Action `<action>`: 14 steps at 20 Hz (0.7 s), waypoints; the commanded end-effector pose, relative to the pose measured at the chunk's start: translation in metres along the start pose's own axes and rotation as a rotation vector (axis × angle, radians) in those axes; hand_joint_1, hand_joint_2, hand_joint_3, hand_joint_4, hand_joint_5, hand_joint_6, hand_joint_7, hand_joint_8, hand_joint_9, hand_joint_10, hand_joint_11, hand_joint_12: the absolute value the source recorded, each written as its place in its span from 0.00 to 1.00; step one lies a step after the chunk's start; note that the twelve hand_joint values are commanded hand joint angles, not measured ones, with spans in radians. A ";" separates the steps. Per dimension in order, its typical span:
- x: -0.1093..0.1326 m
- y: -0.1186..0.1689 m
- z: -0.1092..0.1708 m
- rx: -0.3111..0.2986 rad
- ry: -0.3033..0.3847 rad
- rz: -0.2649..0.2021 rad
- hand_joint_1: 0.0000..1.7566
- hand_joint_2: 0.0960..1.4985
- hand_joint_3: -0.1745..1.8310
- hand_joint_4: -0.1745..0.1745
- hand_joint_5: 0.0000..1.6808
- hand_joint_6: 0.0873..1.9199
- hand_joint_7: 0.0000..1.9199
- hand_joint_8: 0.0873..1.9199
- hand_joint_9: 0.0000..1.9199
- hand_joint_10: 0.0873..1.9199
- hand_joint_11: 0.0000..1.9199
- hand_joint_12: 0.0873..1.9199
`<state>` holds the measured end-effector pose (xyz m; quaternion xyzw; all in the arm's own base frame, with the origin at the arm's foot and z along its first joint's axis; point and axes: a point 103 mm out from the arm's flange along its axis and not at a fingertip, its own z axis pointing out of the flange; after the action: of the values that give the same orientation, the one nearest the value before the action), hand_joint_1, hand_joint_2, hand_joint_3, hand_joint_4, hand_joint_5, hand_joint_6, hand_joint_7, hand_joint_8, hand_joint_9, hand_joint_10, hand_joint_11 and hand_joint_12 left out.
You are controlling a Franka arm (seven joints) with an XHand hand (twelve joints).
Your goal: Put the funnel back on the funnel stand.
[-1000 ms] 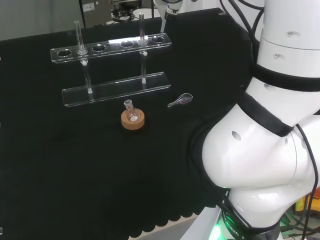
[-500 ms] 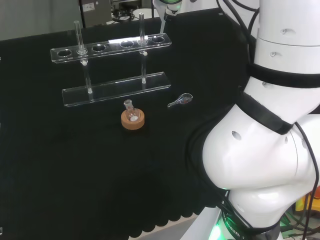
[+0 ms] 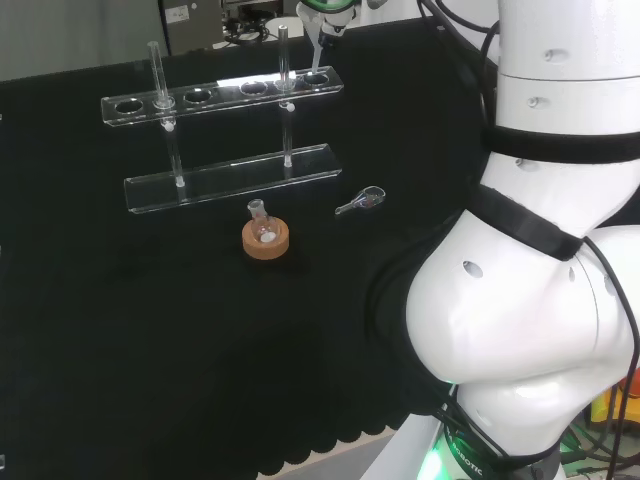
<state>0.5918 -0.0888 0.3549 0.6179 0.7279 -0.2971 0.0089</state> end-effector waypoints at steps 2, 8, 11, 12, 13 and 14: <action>0.000 0.014 0.008 0.031 -0.008 -0.006 0.49 0.70 0.00 0.46 0.29 0.37 0.29 0.34 0.37 0.25 0.22 0.65; -0.005 0.019 0.015 0.055 -0.005 0.003 0.49 0.70 0.00 0.46 0.29 0.37 0.29 0.34 0.37 0.25 0.22 0.65; -0.003 0.021 0.018 0.062 -0.007 -0.001 0.49 0.70 0.00 0.46 0.29 0.37 0.29 0.34 0.37 0.25 0.22 0.65; -0.003 0.022 0.018 0.064 -0.005 -0.004 0.49 0.70 0.00 0.46 0.29 0.37 0.29 0.34 0.37 0.25 0.22 0.65; -0.003 0.022 0.019 0.065 -0.004 -0.006 0.49 0.70 0.00 0.46 0.29 0.37 0.29 0.34 0.37 0.25 0.22 0.65; -0.003 0.023 0.020 0.067 -0.002 -0.009 0.49 0.70 0.00 0.46 0.29 0.37 0.28 0.34 0.37 0.25 0.22 0.65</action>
<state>0.6063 -0.0987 0.3325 0.6162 0.7193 -0.3207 -0.0083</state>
